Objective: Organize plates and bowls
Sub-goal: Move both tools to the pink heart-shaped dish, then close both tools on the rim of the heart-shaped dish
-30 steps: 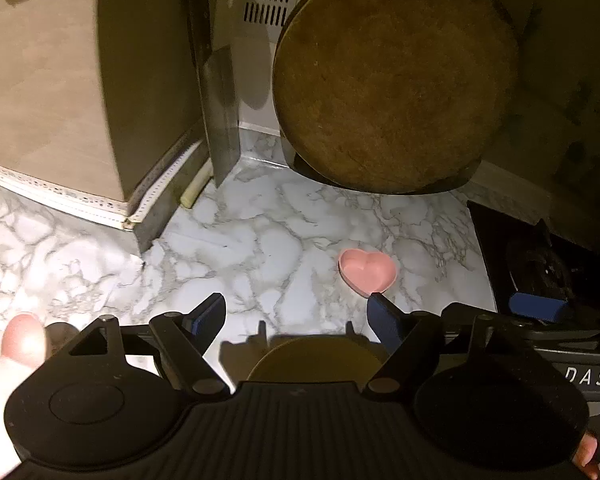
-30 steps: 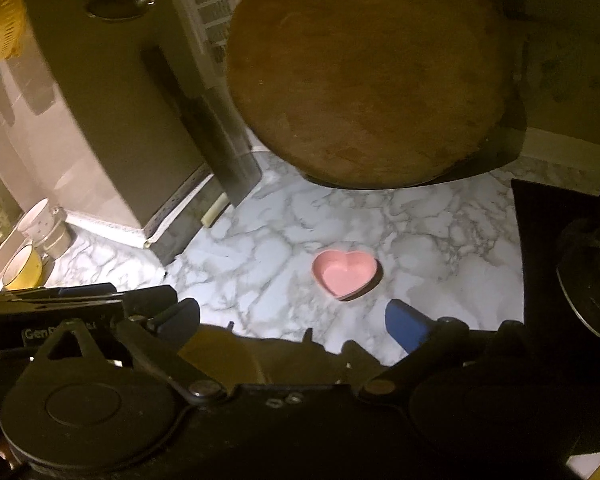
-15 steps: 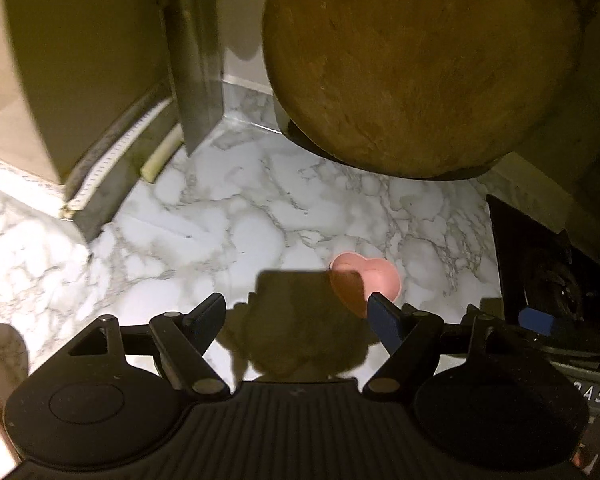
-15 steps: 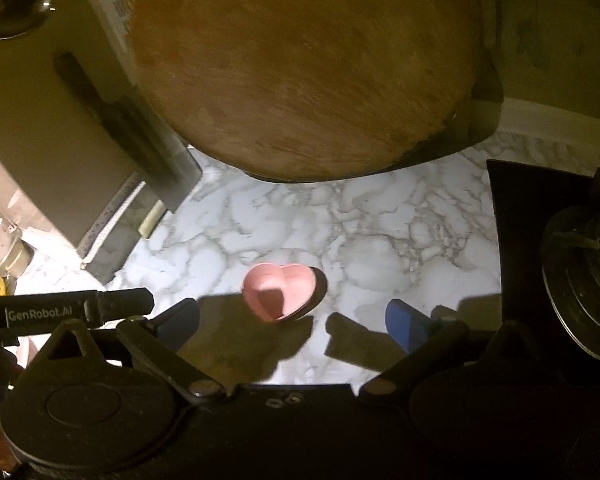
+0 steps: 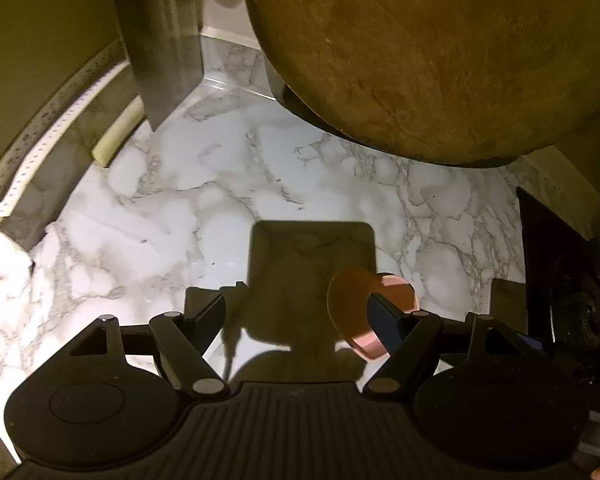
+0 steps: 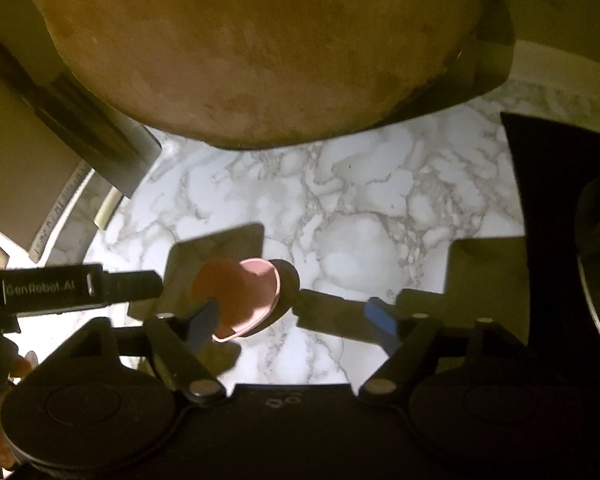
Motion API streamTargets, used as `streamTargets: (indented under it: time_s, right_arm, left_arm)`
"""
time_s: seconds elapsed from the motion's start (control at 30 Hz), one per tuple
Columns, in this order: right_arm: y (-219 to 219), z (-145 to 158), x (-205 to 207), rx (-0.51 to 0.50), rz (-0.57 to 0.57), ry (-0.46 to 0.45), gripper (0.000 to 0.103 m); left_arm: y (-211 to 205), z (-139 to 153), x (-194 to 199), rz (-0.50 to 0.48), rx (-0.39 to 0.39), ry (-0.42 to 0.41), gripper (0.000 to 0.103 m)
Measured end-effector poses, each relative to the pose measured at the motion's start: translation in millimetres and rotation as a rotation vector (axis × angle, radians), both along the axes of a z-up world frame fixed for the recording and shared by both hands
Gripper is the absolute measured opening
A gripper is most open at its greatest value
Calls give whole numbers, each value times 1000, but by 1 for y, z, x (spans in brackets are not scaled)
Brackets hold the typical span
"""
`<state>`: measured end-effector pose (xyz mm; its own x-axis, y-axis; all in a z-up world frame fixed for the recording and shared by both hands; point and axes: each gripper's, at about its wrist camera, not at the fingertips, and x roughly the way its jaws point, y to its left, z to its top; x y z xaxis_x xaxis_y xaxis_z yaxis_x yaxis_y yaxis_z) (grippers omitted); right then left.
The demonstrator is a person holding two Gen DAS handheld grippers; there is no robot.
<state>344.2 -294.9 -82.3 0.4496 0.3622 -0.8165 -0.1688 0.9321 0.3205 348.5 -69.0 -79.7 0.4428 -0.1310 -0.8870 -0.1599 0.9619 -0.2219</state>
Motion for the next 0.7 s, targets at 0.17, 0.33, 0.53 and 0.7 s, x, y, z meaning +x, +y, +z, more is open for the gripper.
streamTargets:
  time_s: [0.17,0.33,0.53,0.7]
  right_arm:
    - [3,-10,8,3,18,18,68]
    - [6,-17,14,18,35,31,55]
    - [10,-24,19,37,42,41,39]
    - [13,-26,21,46,47,44,25]
  left_arm:
    - [-9,-10,9,-28,23,3,77]
    - [-9,-16,16,-23,13,10,76]
    - [-11,-24,20,-20,6,37,62]
    - [-15,-28,21,-29,-10,41,43]
